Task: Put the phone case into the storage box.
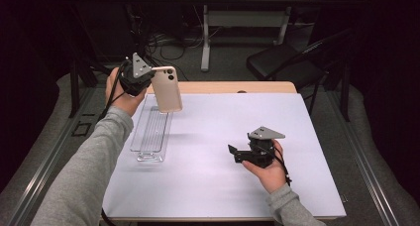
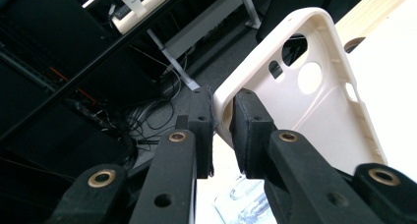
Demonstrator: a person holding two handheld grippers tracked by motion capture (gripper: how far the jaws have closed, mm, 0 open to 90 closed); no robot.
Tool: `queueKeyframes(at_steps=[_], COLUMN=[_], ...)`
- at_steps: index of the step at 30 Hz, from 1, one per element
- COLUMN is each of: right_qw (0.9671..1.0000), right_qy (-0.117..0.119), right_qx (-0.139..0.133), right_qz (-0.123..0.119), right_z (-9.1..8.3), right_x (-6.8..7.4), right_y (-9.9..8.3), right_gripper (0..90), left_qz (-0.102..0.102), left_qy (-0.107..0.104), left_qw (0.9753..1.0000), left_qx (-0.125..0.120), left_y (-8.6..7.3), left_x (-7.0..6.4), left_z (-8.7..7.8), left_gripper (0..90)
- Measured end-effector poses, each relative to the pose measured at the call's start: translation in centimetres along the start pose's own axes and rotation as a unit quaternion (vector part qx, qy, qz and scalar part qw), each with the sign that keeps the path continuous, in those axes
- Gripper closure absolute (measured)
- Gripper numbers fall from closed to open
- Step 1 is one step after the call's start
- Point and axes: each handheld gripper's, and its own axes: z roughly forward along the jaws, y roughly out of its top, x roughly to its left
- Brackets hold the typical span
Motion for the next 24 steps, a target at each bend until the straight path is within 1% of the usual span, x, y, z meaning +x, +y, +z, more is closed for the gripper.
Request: queueKeyframes(at_steps=[2,5,9,10,11,13,15,18,20,22,24], right_qw=[1.0000,1.0000,1.0000,1.0000,1.0000,1.0000,0.9999,0.9999,0.9999,1.0000,1.0000], right_qy=[-0.003,-0.004,-0.006,-0.006,-0.005,0.003,0.008,0.011,0.009,0.006,0.005], right_qx=[-0.001,-0.005,-0.001,0.000,0.000,0.002,0.003,0.002,0.001,0.000,-0.002], right_qz=[-0.001,0.005,0.007,0.007,0.007,-0.003,-0.010,-0.008,-0.005,-0.004,-0.002], right_z=[-0.1,-0.3,-0.4,-0.4,-0.5,-0.5,-0.6,-0.6,-0.7,-0.7,-0.7], right_x=[-0.1,-0.1,-0.3,-0.3,-0.3,-0.3,-0.3,-0.3,-0.3,-0.4,-0.4], right_y=[-0.1,-0.1,-0.3,-0.3,-0.4,-0.5,-0.7,-0.6,-0.7,-0.7,-0.7], right_gripper=[14.8,14.5,12.7,11.3,8.8,3.9,0.9,0.2,0.2,0.2,0.2], left_qz=[0.003,0.005,0.015,0.020,0.020,0.019,0.021,0.021,0.029,0.028,0.033], left_qy=[0.004,0.009,0.018,0.021,0.023,0.024,0.027,0.029,0.032,0.033,0.034], left_qw=[1.0000,0.9999,0.9997,0.9996,0.9995,0.9995,0.9994,0.9993,0.9991,0.9990,0.9989], left_qx=[-0.002,-0.003,-0.003,-0.003,-0.003,-0.004,-0.003,-0.004,-0.003,-0.006,-0.005], left_y=[-0.2,-0.4,-0.8,-0.9,-1.0,-1.2,-1.4,-1.6,-1.8,-2.0,-2.1], left_x=[0.2,0.4,0.8,0.9,1.0,1.2,1.4,1.6,1.7,1.8,1.9], left_z=[0.1,0.3,0.6,0.7,0.8,0.9,1.1,1.4,1.6,1.8,1.9], left_gripper=[79.5,79.5,79.5,79.5,79.5,79.5,79.5,79.5,79.5,79.5,79.4])
